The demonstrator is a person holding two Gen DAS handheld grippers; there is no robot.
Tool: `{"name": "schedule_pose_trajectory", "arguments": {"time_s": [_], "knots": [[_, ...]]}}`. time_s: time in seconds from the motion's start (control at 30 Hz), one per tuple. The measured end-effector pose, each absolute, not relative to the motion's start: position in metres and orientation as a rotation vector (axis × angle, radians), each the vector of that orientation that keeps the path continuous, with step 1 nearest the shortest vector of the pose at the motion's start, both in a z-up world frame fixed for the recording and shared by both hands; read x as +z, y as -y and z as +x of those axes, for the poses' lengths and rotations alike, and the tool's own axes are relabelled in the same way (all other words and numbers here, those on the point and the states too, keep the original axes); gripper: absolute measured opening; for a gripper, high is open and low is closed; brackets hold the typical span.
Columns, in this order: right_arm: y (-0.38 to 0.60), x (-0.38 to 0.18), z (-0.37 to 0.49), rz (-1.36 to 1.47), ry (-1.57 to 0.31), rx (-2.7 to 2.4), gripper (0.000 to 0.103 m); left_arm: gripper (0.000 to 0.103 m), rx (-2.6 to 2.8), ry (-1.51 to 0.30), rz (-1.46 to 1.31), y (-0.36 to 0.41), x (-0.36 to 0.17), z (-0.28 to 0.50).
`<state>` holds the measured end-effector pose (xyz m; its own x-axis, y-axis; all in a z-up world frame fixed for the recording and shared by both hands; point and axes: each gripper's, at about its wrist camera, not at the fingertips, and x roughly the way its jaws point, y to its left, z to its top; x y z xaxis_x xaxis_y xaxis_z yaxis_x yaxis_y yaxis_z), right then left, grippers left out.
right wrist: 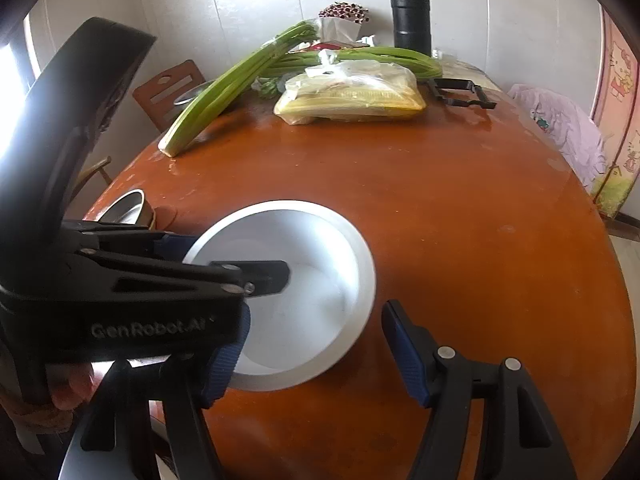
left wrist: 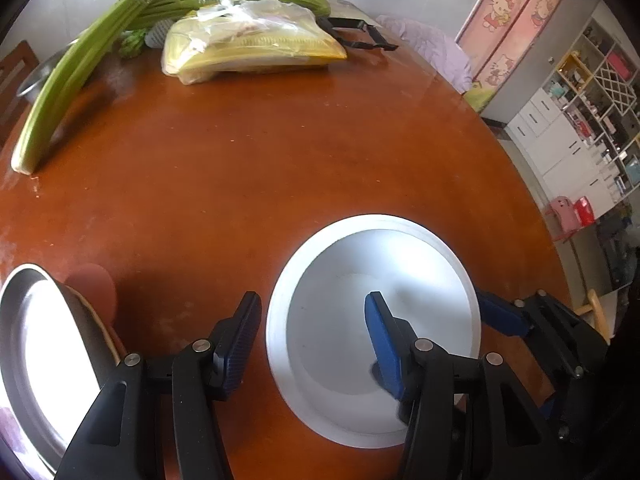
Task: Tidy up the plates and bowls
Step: 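Lift the second noodle bowl and lower it into the first noodle bowl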
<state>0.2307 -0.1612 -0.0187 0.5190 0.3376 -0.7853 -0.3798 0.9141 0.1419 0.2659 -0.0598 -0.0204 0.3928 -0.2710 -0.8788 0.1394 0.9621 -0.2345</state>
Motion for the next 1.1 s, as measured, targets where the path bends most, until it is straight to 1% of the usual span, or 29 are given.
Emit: {"name": "schedule_pose_trajectory", "arguments": {"time_s": [0.07, 0.1, 0.13, 0.2, 0.37, 0.57, 0.77, 1.1], "knots": [[0.158, -0.019, 0.231, -0.052, -0.932, 0.441, 0.064, 0.055, -0.277, -1.137, -0.134, 0.061, -0.021, 0.265], [0.157, -0.02, 0.23, -0.051, -0.932, 0.447, 0.063, 0.052, -0.288, -1.139, -0.136, 0.062, -0.021, 0.264], [0.156, -0.019, 0.23, -0.048, -0.931, 0.458, 0.062, 0.048, -0.299, -1.143, -0.138, 0.063, -0.022, 0.264], [0.154, -0.019, 0.228, -0.05, -0.931, 0.467, 0.062, 0.047, -0.31, -1.146, -0.134, 0.067, -0.021, 0.263], [0.154, -0.014, 0.224, -0.053, -0.925, 0.451, 0.062, 0.047, -0.321, -1.136, -0.146, 0.067, -0.016, 0.26], [0.155, 0.003, 0.208, -0.053, -0.89, 0.445, 0.062, 0.047, -0.333, -1.091, -0.147, 0.068, 0.004, 0.243], [0.155, 0.025, 0.184, -0.063, -0.844, 0.442, 0.063, 0.047, -0.353, -1.039, -0.163, 0.064, 0.028, 0.214], [0.149, 0.05, 0.137, -0.084, -0.791, 0.454, 0.063, 0.048, -0.359, -0.983, -0.151, 0.059, 0.053, 0.16]]}}
